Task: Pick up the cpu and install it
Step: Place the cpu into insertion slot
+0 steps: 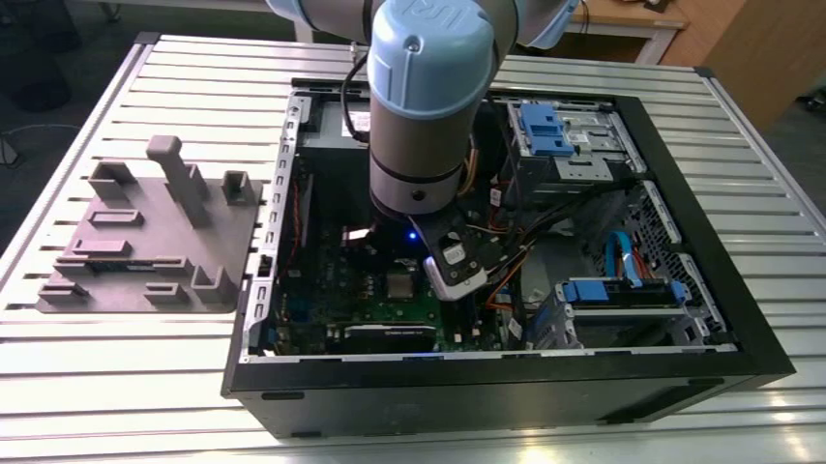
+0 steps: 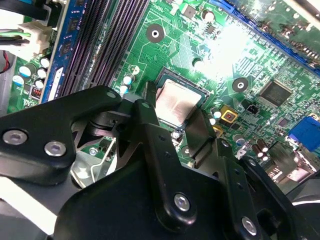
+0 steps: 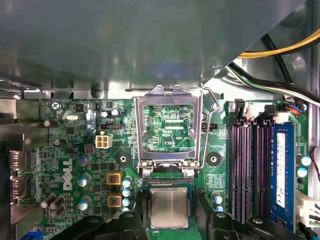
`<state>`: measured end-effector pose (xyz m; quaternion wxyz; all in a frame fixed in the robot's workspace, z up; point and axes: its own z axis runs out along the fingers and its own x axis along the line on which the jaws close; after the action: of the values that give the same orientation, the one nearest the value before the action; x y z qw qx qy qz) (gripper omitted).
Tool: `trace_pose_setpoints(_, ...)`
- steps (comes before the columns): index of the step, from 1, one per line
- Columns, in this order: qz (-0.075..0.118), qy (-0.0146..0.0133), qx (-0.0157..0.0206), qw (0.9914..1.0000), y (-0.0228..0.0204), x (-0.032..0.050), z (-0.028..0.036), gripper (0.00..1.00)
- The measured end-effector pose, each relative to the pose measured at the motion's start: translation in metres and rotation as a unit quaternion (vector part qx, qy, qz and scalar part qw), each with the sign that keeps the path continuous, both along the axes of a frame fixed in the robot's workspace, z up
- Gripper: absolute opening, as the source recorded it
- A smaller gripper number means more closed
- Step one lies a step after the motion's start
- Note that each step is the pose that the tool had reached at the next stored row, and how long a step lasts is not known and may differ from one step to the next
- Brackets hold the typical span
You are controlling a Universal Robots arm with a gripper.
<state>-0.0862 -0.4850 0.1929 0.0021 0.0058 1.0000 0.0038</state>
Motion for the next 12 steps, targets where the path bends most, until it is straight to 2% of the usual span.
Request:
trace_pose_setpoints(4,0.000,0.0001,0.0013,1.00000,0.0000,-0.0002,-0.0004,0.51)
trace_pose_setpoints(7,0.000,0.0000,0.0046,0.99999,0.0000,-0.0002,-0.0005,0.49)
trace_pose_setpoints(8,0.000,0.0000,0.0056,0.99998,0.0000,-0.0002,-0.0006,0.42)
trace_pose_setpoints(12,0.000,0.0000,0.0059,0.99998,0.0000,-0.0002,-0.0007,0.42)
